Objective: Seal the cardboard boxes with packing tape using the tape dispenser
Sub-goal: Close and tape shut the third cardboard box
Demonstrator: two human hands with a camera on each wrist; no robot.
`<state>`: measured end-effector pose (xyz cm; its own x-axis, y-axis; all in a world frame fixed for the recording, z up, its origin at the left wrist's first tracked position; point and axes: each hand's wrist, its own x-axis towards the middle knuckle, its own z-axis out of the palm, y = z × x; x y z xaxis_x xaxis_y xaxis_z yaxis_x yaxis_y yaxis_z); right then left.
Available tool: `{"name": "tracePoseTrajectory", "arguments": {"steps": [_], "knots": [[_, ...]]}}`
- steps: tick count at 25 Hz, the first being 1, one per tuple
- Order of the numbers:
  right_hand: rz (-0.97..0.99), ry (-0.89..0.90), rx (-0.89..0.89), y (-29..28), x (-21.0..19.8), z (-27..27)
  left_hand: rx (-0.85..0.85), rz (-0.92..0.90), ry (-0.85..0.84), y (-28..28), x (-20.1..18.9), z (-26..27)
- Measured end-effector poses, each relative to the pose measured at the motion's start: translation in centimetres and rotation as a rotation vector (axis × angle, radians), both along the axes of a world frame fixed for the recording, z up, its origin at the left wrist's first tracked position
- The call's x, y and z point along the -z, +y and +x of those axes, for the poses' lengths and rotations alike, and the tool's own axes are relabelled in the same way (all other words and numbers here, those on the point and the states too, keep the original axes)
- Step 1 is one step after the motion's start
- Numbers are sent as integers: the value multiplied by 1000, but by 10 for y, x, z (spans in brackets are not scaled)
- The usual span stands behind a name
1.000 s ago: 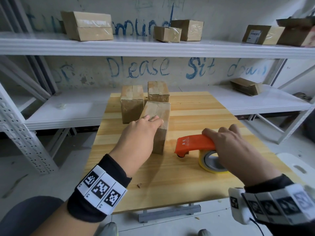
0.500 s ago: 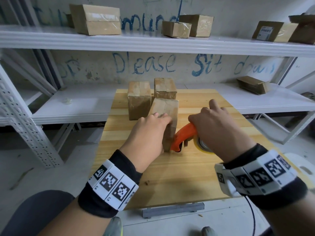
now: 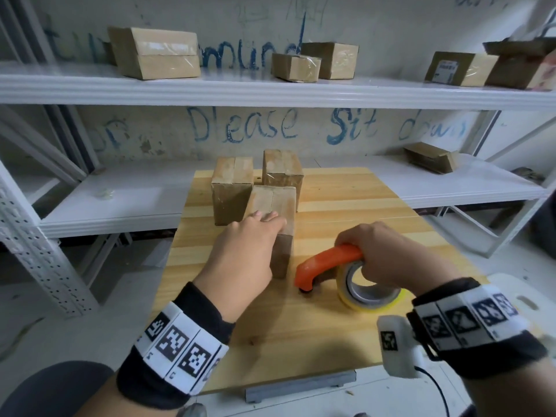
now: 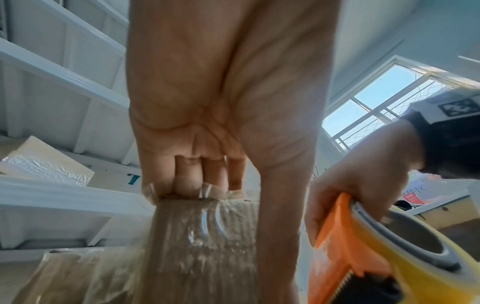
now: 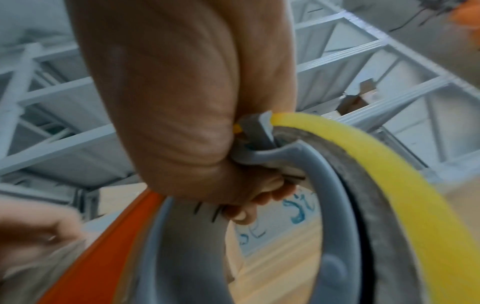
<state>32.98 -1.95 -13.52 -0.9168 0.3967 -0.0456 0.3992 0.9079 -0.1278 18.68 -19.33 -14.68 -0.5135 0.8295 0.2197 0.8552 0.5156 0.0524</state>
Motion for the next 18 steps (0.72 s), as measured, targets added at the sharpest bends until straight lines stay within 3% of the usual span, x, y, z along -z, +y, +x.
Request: {"name": "tracePoseTrajectory", "arguments": {"steps": [4, 6, 9, 13, 18], "knots": [[-342, 25, 73, 9, -11, 31, -6, -35, -69, 1, -2, -2], [-549, 171, 152, 11, -8, 39, 0, -38, -79, 0, -3, -4], [-837, 473, 476, 15, 10, 39, 9, -44, -88, -1, -5, -3], [-745, 465, 765, 19, 25, 32, 37, -47, -98, -4, -8, -2], [-820, 377, 831, 19, 26, 29, 52, -62, -85, -4, -10, -1]]}}
